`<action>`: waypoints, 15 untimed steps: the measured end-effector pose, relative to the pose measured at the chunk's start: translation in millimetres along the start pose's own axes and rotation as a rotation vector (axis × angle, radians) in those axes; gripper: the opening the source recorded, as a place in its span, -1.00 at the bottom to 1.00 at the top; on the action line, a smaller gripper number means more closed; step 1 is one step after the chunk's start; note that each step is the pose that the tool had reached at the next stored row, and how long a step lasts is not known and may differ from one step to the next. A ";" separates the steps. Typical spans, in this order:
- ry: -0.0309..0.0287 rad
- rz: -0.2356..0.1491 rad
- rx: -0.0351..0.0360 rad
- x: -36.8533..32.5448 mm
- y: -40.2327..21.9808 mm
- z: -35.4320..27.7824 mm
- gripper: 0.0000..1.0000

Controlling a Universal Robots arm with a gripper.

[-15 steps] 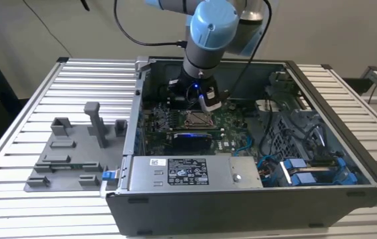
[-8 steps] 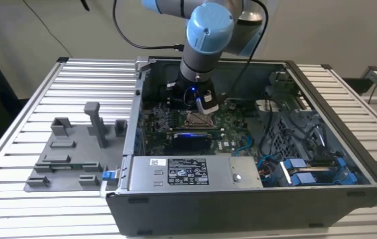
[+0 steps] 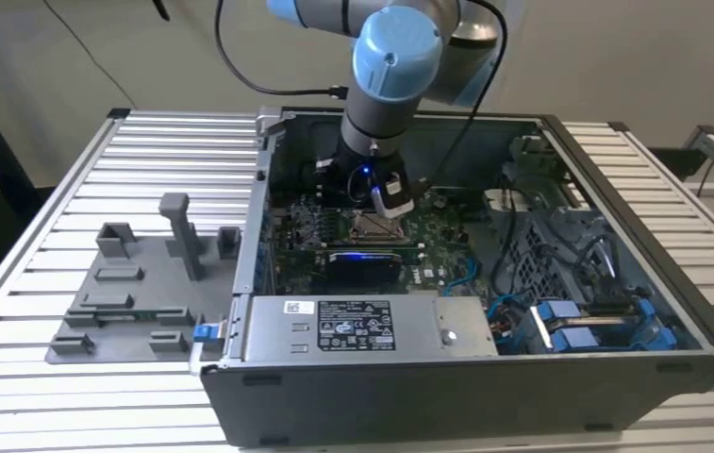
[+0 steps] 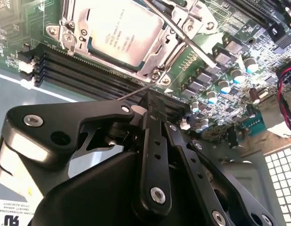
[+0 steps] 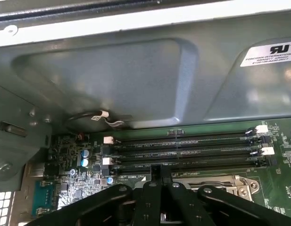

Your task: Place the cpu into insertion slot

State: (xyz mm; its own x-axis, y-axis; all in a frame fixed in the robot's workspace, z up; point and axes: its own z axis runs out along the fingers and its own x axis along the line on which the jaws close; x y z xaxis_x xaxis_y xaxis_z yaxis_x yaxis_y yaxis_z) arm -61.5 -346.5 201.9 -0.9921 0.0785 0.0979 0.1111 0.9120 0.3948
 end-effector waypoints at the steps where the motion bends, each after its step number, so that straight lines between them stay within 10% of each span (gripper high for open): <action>1: -0.0001 0.000 0.0000 -0.1 -0.2 0.5 -0.79; 15: -0.0011 0.000 0.0003 -9.6 -1.2 4.4 -0.79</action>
State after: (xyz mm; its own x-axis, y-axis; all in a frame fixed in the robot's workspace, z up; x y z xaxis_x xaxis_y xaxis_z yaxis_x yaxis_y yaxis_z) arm -52.3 -346.6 196.4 -0.9922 0.0785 0.0967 0.1106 0.9122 0.3945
